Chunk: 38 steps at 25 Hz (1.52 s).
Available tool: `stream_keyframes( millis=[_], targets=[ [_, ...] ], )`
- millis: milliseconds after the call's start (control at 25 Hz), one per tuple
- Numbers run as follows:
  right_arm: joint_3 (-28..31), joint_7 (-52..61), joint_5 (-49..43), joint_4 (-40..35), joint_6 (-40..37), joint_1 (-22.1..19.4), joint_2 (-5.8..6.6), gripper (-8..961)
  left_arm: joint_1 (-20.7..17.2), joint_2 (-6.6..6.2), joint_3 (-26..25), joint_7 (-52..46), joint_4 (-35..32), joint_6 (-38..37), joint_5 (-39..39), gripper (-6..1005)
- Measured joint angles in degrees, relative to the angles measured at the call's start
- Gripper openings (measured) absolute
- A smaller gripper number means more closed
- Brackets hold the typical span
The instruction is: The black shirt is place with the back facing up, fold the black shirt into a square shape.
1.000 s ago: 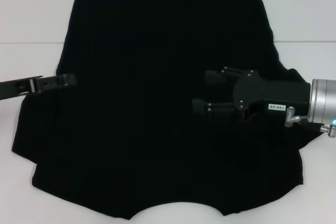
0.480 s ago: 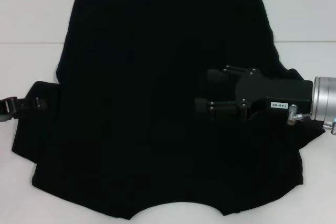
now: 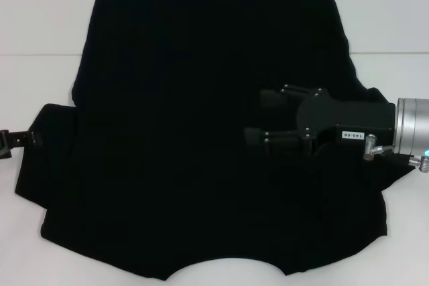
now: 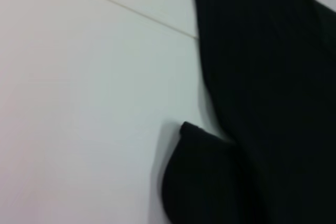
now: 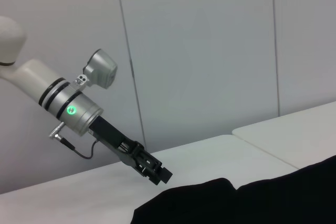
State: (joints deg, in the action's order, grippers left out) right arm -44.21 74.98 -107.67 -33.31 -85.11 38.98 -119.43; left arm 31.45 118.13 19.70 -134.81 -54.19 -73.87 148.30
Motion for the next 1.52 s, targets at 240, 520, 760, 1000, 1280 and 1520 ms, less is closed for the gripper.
stream_keyframes(
  millis=[240, 520, 760, 1000, 1280, 1520],
  targets=[
    [0.0, 0.0, 0.1, 0.3, -0.1, 0.1, -0.11, 925, 0.0, 0.17, 2.3, 1.1, 0.3, 0.8, 0.6, 814],
    [-0.1, -0.1, 0.3, 0.4, -0.1, 0.0, -0.19, 926, 0.0, 0.43, 4.2, 1.4, 1.0, 3.1, 1.0, 813],
    [-0.1, -0.1, 0.4, 0.5, -0.1, 0.0, -0.19, 926, 0.0, 0.44, 4.4, 1.4, 1.7, 4.0, 1.1, 813],
    [-0.1, -0.2, 0.4, 0.5, -0.1, -0.1, -0.18, 926, 0.0, 0.44, 4.4, 1.7, 2.5, 4.3, 1.2, 814],
    [-0.1, -0.3, 0.4, 0.5, -0.1, -0.1, -0.19, 926, 0.0, 0.44, 4.5, 2.1, 2.9, 4.1, 1.2, 813],
    [0.0, -0.4, 0.4, 0.5, -0.1, -0.2, -0.20, 927, 0.0, 0.44, 4.6, 2.1, 2.9, 3.9, 1.2, 807]
  ],
)
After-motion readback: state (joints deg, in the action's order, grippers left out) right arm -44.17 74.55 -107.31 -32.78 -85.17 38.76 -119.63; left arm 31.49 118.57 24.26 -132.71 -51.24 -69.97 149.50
